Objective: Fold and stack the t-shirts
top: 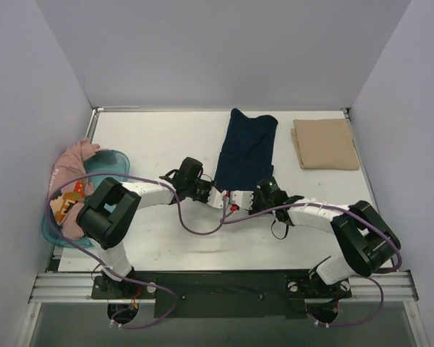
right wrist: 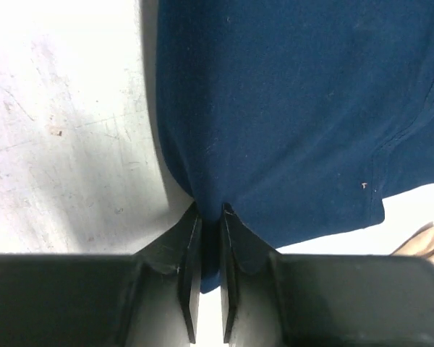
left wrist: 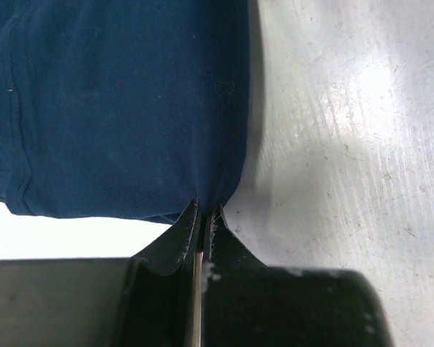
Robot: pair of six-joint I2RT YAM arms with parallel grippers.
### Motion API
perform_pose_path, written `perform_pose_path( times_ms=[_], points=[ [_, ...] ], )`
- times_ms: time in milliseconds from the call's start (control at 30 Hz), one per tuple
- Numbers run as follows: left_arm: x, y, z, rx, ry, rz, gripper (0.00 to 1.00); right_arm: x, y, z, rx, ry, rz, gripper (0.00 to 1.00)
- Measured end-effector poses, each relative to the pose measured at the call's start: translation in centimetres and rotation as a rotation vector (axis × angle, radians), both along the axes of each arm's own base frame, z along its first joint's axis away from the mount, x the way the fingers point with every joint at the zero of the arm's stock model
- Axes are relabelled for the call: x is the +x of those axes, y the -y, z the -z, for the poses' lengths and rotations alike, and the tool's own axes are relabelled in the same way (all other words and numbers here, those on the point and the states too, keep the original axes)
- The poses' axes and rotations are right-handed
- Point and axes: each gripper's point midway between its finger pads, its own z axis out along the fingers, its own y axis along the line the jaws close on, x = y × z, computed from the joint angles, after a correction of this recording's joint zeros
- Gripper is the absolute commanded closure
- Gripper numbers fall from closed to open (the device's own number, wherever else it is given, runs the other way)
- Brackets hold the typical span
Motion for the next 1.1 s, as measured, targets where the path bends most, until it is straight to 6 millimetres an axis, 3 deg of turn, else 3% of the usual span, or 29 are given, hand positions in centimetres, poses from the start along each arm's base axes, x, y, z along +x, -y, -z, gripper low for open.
perform_pose_path(
  times_ms=[200, 300, 433, 533, 733, 833, 1000, 1100],
  points=[
    [0.0, 0.2, -0.4, -0.013, -0.001, -0.003, 1.0, -0.7, 0.4, 0.0, -0.03, -0.008, 0.005, 1.0],
    [-1.3, 0.0, -1.1, -0.003, -0.06, 0.001, 1.0, -3.0, 0.3, -0.8, -0.049, -0.051, -0.02, 1.0],
    [-3.6, -0.3, -3.8, 0.025, -0.171, 0.022, 1.0, -7.6, -1.0, -3.6, -0.023, -0.095, -0.11, 1.0],
    [-6.5, -1.4, -6.5, 0.04, -0.266, 0.043, 1.0, -11.4, -2.3, -6.0, 0.024, -0.144, -0.184, 1.0],
    [-15.8, -4.4, -10.4, 0.113, -0.435, 0.132, 1.0, -19.3, -4.4, -10.3, 0.119, -0.301, -0.336, 1.0],
    [-19.5, -5.6, -12.5, 0.135, -0.504, 0.162, 1.0, -22.0, -5.0, -12.7, 0.173, -0.404, -0.363, 1.0],
    [-21.4, -6.3, -16.5, 0.096, -0.567, 0.119, 1.0, -24.1, -5.9, -16.7, 0.301, -0.517, -0.361, 1.0],
    [-21.1, -5.9, -17.3, 0.059, -0.618, 0.03, 1.0, -23.1, -5.3, -17.1, 0.368, -0.565, -0.278, 1.0]
  ],
)
